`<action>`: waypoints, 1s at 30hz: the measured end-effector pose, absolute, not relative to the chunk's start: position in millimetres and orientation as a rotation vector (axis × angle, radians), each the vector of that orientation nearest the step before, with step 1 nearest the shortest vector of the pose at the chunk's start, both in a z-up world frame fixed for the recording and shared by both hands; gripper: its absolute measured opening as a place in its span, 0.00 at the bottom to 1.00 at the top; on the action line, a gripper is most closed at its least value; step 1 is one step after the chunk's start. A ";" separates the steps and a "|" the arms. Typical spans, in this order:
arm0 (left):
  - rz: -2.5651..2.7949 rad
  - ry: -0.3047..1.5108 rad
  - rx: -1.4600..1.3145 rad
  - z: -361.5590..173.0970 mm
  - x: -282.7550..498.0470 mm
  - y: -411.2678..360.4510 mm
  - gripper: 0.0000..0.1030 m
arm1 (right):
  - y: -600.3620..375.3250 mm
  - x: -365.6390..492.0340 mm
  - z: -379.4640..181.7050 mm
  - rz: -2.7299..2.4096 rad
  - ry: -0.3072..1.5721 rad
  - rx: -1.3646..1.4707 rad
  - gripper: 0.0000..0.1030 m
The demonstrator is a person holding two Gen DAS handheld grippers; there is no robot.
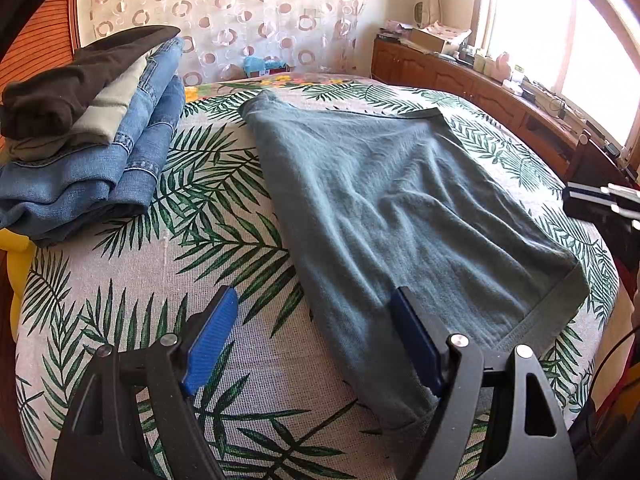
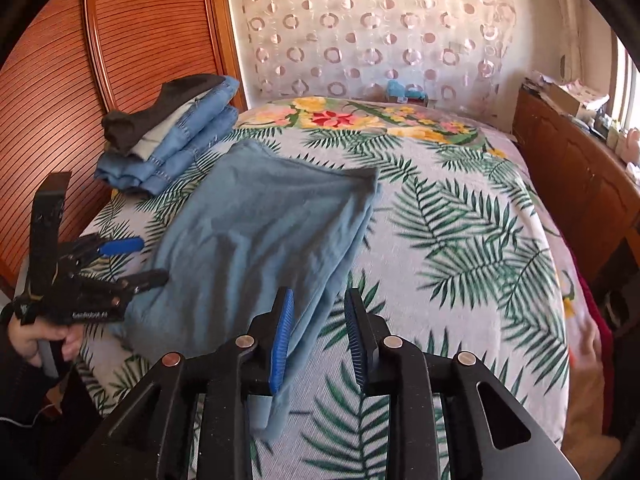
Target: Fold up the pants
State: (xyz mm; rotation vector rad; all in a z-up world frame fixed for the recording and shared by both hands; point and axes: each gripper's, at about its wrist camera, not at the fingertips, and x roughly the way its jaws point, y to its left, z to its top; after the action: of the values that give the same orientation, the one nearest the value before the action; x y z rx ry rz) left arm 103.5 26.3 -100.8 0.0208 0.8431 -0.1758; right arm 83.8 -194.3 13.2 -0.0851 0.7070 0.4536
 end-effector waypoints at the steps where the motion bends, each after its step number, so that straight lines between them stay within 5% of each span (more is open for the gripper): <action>1: -0.175 0.843 0.021 -100.8 103.5 26.1 0.77 | -195.0 80.6 10.8 0.454 0.710 -0.081 0.27; 14: -0.202 0.819 -0.003 -94.1 91.2 27.7 0.74 | -182.0 59.7 -13.4 0.480 0.770 -0.035 0.29; 20: -0.256 0.806 -0.023 -86.6 63.2 24.3 0.64 | -182.8 54.2 -19.4 0.461 0.788 -0.025 0.31; 27: -0.324 0.820 -0.068 -90.6 44.2 20.3 0.37 | -180.4 50.9 -24.6 0.458 0.796 -0.008 0.38; 30: -0.335 0.831 -0.076 -93.9 39.8 16.1 0.37 | -181.3 50.3 -26.7 0.470 0.803 0.006 0.39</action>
State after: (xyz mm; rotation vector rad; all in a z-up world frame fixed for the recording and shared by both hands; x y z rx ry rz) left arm 39.8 16.1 -93.9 -0.0758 0.8312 -0.3353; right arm 50.3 -181.3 -26.7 0.0065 0.8027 0.4697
